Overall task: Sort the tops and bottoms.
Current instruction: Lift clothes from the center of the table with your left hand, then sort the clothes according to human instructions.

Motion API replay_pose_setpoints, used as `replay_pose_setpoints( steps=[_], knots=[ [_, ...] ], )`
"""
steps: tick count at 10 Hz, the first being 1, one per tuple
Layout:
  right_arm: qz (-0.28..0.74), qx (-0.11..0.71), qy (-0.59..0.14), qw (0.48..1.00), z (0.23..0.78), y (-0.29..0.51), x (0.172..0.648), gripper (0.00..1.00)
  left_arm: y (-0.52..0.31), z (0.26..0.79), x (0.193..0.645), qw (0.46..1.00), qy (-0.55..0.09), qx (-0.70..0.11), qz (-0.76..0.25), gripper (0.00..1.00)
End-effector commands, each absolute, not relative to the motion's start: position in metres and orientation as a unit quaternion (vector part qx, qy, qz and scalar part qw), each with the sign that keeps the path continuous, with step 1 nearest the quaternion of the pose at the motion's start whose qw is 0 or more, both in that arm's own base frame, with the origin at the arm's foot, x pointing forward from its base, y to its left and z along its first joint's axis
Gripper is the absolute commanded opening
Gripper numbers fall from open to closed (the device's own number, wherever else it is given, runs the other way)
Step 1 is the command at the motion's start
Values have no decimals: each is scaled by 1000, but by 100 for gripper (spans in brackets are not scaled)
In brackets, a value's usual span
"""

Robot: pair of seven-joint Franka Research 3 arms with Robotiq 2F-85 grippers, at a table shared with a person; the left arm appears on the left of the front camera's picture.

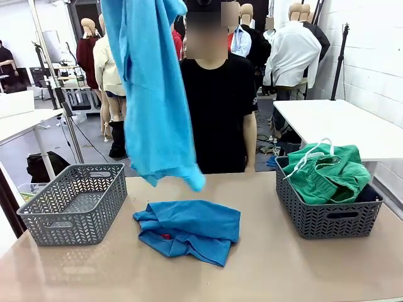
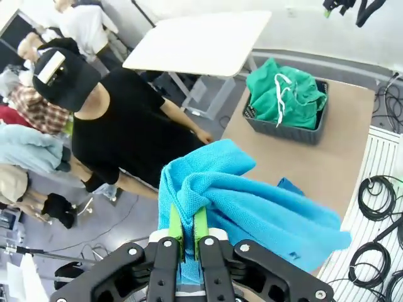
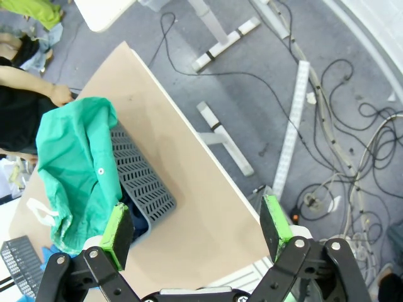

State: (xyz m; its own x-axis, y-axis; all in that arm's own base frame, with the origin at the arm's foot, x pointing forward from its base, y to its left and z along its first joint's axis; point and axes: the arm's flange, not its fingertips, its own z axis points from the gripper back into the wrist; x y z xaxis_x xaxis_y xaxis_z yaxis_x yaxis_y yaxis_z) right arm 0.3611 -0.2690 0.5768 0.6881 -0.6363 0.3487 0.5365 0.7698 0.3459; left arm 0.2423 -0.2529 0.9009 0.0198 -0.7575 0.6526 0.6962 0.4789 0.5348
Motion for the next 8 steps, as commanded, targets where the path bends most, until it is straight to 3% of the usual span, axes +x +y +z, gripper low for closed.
replay_pose_setpoints(
  steps=[1, 8],
  knots=[
    [-317, 102, -225, 916, 576, -269, 360, 100, -245, 890, 242, 721, -467, 36, -511, 0],
    [-317, 102, -225, 916, 576, -269, 360, 100, -253, 901, 242, 713, -480, 32, -509, 0]
  ],
)
